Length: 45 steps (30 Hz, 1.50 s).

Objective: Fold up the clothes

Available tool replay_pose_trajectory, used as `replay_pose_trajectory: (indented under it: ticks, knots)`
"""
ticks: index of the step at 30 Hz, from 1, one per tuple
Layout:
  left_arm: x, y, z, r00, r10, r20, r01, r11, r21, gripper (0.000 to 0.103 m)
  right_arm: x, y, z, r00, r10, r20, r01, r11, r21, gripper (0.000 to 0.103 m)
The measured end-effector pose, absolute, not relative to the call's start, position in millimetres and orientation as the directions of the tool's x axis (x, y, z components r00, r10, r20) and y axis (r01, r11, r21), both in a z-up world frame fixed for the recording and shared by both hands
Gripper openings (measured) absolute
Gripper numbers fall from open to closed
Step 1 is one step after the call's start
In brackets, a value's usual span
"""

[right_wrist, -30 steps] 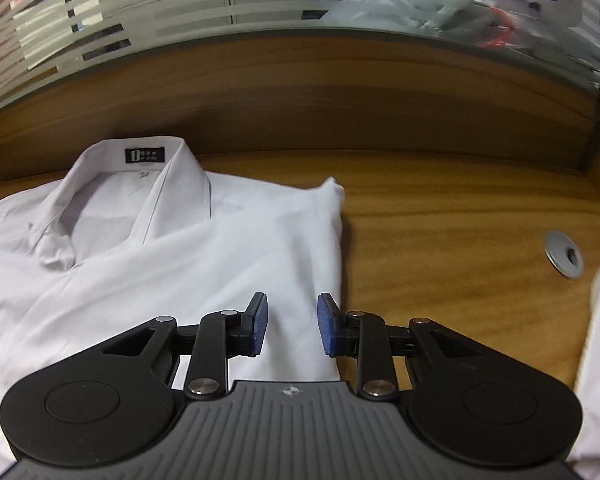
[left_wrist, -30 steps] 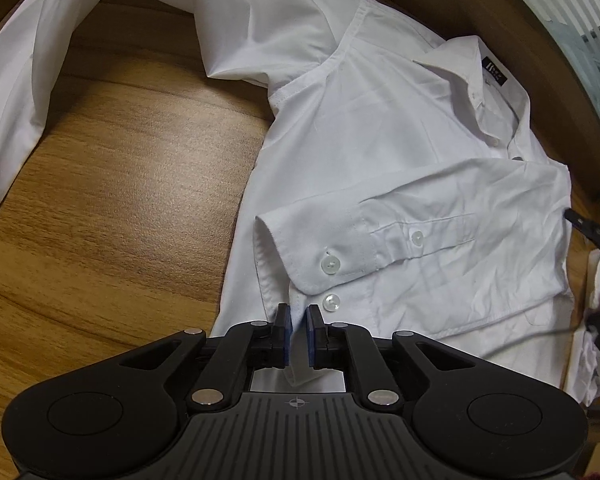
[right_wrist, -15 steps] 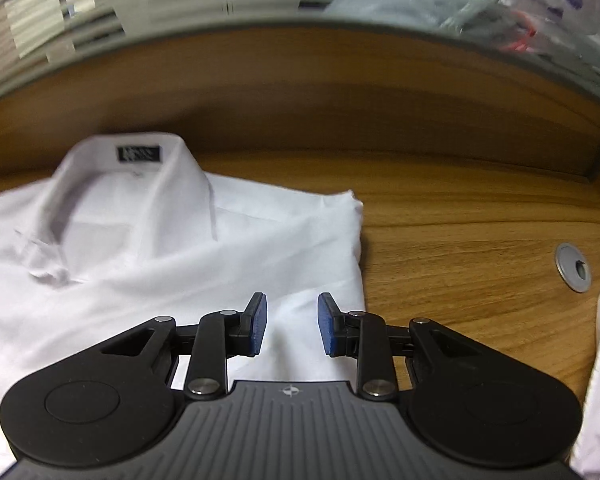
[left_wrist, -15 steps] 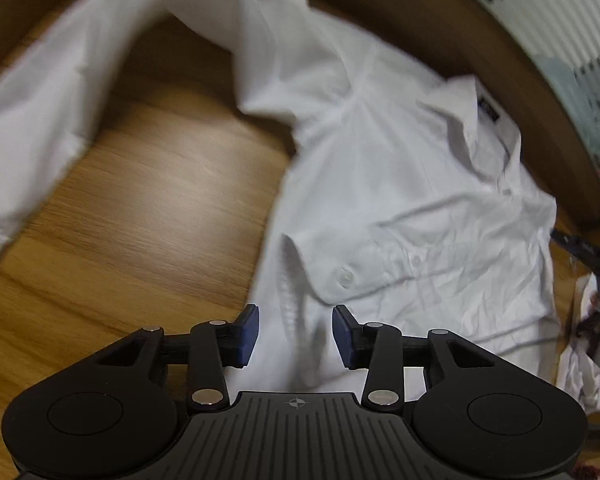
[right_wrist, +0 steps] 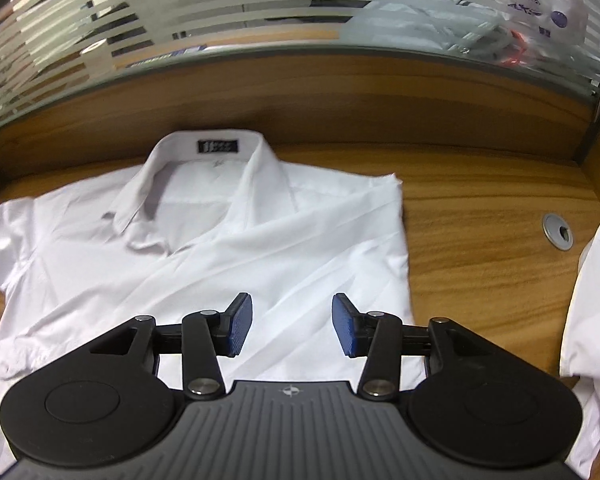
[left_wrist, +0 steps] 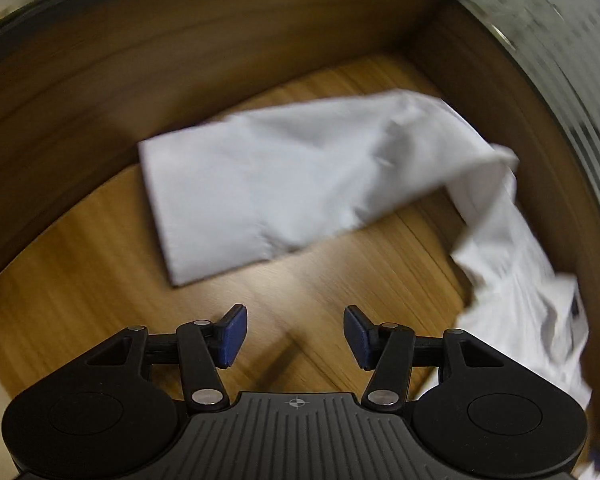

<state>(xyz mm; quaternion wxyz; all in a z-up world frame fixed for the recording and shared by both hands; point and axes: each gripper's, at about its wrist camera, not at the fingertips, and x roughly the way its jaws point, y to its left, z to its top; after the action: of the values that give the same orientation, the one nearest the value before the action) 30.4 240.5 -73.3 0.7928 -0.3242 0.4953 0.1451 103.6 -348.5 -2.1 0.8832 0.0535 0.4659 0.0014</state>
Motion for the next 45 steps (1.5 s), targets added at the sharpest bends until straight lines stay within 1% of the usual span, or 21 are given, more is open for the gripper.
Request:
replay_pose_trajectory:
  ticks: [8, 14, 17, 18, 19, 20, 21, 22, 25, 30, 35, 41, 45]
  knots:
    - [15.2, 260.6, -69.9, 0.506, 0.068, -0.86, -0.66, 0.672, -0.335, 0.058, 89.8, -326.8, 2.1, 0.535, 0.091, -0.84, 0.015, 0.993, 0.116, 0.05]
    - [17.5, 269.6, -74.7, 0.545, 0.11, -0.831, -0.665, 0.661, -0.348, 0.058, 86.0, -315.1, 3.9, 0.531, 0.102, -0.841, -0.009, 0.993, 0.115, 0.05]
    - [19.0, 272.0, -81.6, 0.553, 0.098, -0.828, -0.673, 0.638, -0.374, 0.057, 83.4, -311.1, 5.7, 0.531, 0.102, -0.841, -0.022, 0.994, 0.107, 0.05]
    - [19.4, 272.9, -83.9, 0.555, 0.094, -0.826, -0.676, 0.63, -0.382, 0.056, 82.5, -309.8, 6.4, 0.53, 0.102, -0.842, -0.026, 0.994, 0.104, 0.05]
    - [19.9, 273.7, -86.3, 0.558, 0.09, -0.825, -0.679, 0.621, -0.391, 0.051, 81.4, -309.6, 7.1, 0.531, 0.101, -0.841, -0.027, 0.994, 0.102, 0.05]
    - [20.3, 274.5, -88.6, 0.561, 0.086, -0.824, -0.681, 0.613, -0.4, 0.045, 80.2, -309.6, 7.8, 0.532, 0.099, -0.841, -0.028, 0.995, 0.1, 0.05]
    - [20.0, 274.5, -89.7, 0.571, 0.069, -0.818, -0.674, 0.609, -0.418, 0.027, 79.0, -309.6, 8.6, 0.533, 0.098, -0.841, -0.029, 0.995, 0.097, 0.05]
    - [19.5, 274.2, -90.4, 0.583, 0.05, -0.811, -0.663, 0.606, -0.439, 0.015, 77.6, -310.0, 9.3, 0.534, 0.097, -0.84, -0.029, 0.995, 0.096, 0.05]
    - [17.5, 267.9, -84.4, 0.638, -0.005, -0.77, -0.606, 0.613, -0.507, 0.005, 73.2, -311.6, 11.8, 0.537, 0.093, -0.838, -0.029, 0.995, 0.092, 0.05]
    - [21.8, 238.4, -57.1, 0.734, -0.127, -0.667, -0.429, 0.675, -0.6, 0.003, 64.5, -309.5, 21.5, 0.548, 0.11, -0.829, -0.04, 0.994, 0.105, 0.05]
    - [35.2, 192.6, -31.2, 0.756, -0.256, -0.602, -0.25, 0.737, -0.627, 0.003, 59.4, -292.9, 36.8, 0.554, 0.174, -0.814, -0.111, 0.985, 0.134, 0.05]
    - [50.9, 125.5, -6.7, 0.71, -0.408, -0.574, -0.018, 0.804, -0.594, 0.003, 56.0, -267.3, 55.0, 0.541, 0.276, -0.794, -0.219, 0.958, 0.183, 0.05]
    - [56.4, 90.2, 4.4, 0.665, -0.482, -0.571, 0.059, 0.796, -0.602, 0.003, 51.8, -241.8, 61.3, 0.501, 0.373, -0.781, -0.358, 0.911, 0.205, 0.05]
